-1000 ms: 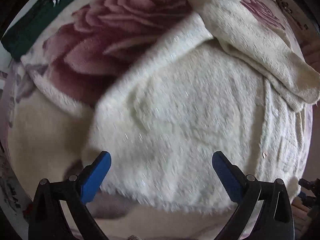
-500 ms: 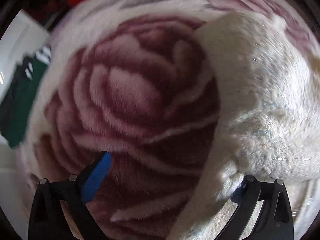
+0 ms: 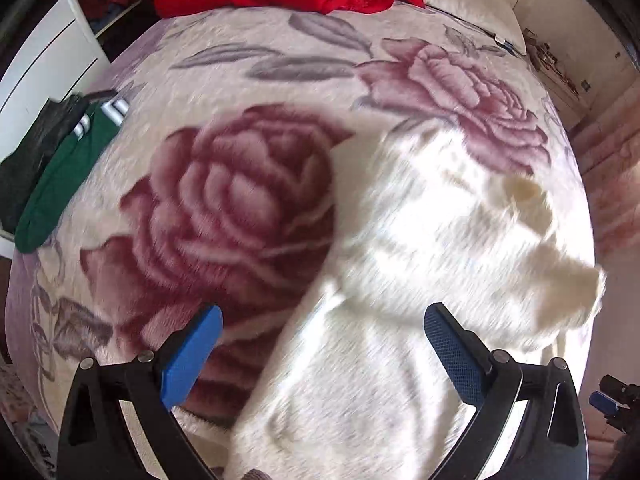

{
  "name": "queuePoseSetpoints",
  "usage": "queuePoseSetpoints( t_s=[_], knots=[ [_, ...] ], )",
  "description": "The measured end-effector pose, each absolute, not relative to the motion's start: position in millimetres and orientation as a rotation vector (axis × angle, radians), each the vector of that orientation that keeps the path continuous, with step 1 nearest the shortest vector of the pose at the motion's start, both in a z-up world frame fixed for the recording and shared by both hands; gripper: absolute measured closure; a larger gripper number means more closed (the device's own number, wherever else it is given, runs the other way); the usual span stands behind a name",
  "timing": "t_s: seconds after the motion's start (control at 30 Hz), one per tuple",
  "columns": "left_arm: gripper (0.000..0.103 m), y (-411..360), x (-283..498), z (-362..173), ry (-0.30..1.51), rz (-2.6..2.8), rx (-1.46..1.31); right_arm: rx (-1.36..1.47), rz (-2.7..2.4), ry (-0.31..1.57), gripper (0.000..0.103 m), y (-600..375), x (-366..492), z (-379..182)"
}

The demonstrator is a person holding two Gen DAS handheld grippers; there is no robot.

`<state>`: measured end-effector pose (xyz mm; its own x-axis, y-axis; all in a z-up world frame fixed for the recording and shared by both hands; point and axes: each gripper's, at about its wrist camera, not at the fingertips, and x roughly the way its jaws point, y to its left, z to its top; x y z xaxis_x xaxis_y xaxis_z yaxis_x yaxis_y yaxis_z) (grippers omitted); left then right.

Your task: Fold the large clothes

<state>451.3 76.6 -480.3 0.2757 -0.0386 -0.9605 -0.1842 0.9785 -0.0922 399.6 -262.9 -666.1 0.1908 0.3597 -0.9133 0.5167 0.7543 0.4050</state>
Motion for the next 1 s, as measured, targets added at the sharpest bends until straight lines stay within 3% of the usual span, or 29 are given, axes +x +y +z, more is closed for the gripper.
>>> queuePoseSetpoints(
  t_s=[0.1,0.2,0.47,0.7,0.77,0.83,0.87,1.0],
  knots=[
    [0.0,52.6,506.4,-488.5,1.32,0.057,-0.167,0.701,-0.114,1.407,0.027,-284.9,447.6,-646.4],
    [0.0,30.6,560.5,-512.8,1.346,0.028,-0.105,0.639,-0.113,1.382,0.027,-310.1,514.7,-656.6],
    [0.0,-6.9,651.5,-584.5,1.425,0.004,0.16,0.44,-0.052,1.51,0.027,-350.1,685.4,-758.1],
    [0.002,-32.7,652.6,-638.8,1.507,-0.124,0.33,0.19,0.082,1.641,0.024,-329.2,729.3,-822.0],
    [0.016,-32.8,648.5,-636.5,1.461,-0.136,0.311,0.173,0.105,1.636,0.024,-330.4,729.0,-830.9],
    [0.044,-28.7,646.4,-627.9,1.42,-0.119,0.277,0.184,0.126,1.621,0.025,-334.1,728.4,-831.6],
    [0.048,-26.0,645.0,-623.1,1.407,-0.116,0.254,0.18,0.141,1.613,0.03,-334.8,727.2,-830.3],
    [0.067,-22.5,630.1,-604.9,1.351,-0.123,0.222,0.133,0.169,1.57,0.066,-341.4,717.7,-817.7]
  ],
)
